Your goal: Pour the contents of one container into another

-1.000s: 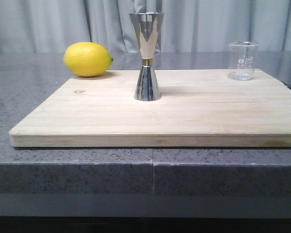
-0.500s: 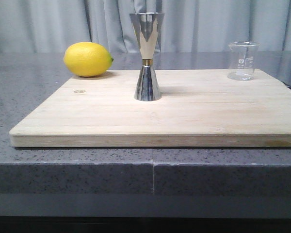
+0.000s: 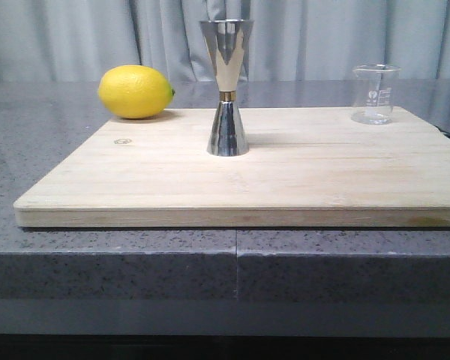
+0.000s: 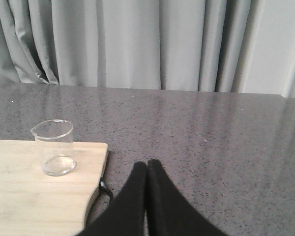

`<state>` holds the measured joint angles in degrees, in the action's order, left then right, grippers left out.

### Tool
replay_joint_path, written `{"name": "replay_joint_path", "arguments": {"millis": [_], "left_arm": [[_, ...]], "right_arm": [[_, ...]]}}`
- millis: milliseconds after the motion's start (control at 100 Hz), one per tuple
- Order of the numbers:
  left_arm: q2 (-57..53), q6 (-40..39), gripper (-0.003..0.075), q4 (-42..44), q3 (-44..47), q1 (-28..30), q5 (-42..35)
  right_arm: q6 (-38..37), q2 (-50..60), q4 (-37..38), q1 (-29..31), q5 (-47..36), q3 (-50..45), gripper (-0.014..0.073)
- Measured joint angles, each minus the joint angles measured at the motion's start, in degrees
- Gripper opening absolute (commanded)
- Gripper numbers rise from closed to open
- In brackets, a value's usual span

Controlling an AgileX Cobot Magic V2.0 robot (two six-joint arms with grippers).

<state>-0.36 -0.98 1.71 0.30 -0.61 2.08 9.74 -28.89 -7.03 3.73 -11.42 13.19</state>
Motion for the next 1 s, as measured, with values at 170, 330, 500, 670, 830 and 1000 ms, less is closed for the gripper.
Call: {"name": "replay_joint_path", "arguments": {"millis": [170, 330, 500, 670, 830, 1000], "left_arm": [[0.0, 0.0, -0.0021, 0.0, 0.0, 0.0, 0.0], [0.0, 0.0, -0.0021, -0.1, 0.0, 0.0, 0.0], [0.0, 0.0, -0.0021, -0.1, 0.0, 0.0, 0.1], [0.0, 0.0, -0.0021, -0.1, 0.0, 0.0, 0.1], [0.0, 0.0, -0.0021, -0.1, 0.0, 0.0, 0.1], [0.0, 0.0, -0.0021, -0.1, 0.0, 0.0, 0.1]], "right_arm": [[-3.1, 7.1, 3.3, 0.0, -2.4, -7.9, -0.0069], [-3.6, 15.2, 3.4, 0.0, -2.4, -13.6, -0.0069], [-3.7, 24.2, 3.4, 0.3, 0.1, -13.7, -0.0069], [-3.9, 29.2, 3.4, 2.1, 7.8, -13.7, -0.0069], [-4.8, 29.4, 3.4, 2.8, 13.4, -13.7, -0.0069], [-5.0, 29.4, 3.4, 2.8, 16.5, -13.7, -0.0069]]}}
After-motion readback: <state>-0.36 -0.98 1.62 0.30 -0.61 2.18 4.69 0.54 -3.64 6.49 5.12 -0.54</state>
